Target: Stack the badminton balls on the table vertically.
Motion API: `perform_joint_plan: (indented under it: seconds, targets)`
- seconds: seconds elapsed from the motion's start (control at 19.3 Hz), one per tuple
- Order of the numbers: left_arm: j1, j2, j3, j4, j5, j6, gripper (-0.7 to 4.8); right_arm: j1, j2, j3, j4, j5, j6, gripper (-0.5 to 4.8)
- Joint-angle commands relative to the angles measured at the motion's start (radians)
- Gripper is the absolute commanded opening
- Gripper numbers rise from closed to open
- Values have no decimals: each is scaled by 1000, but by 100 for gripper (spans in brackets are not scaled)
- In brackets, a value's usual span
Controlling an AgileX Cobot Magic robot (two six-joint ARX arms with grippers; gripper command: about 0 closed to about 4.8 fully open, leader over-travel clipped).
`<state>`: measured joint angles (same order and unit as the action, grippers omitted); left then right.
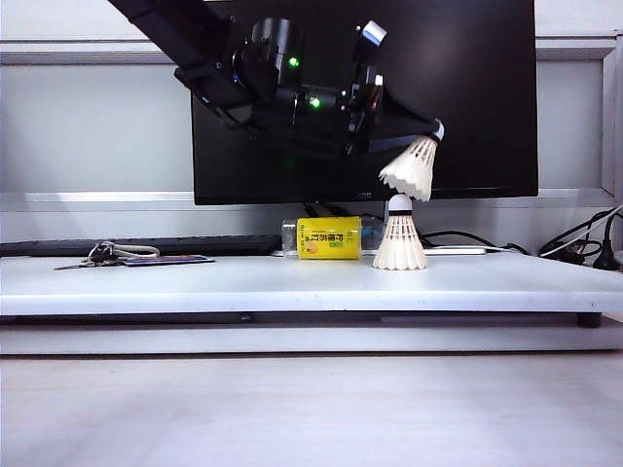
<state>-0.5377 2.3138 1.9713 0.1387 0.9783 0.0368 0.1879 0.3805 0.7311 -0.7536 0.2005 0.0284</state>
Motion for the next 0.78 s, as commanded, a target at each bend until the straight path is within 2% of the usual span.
perform_joint_plan:
  seconds: [0.05, 0.42, 0.68, 0.78]
  targets:
    - [-1, -2, -35, 24, -6, 11, 127, 0, 1, 2, 17, 0, -4, 229]
    - [-2, -2, -77, 96, -18, 8, 127, 0, 2, 2, 16, 0, -11, 229]
    - [-1, -2, -77, 98, -34, 12, 131, 0, 2, 2, 13, 0, -14, 229]
    - [0, -2, -77, 98, -36, 15, 152, 0, 2, 2, 11, 0, -14, 229]
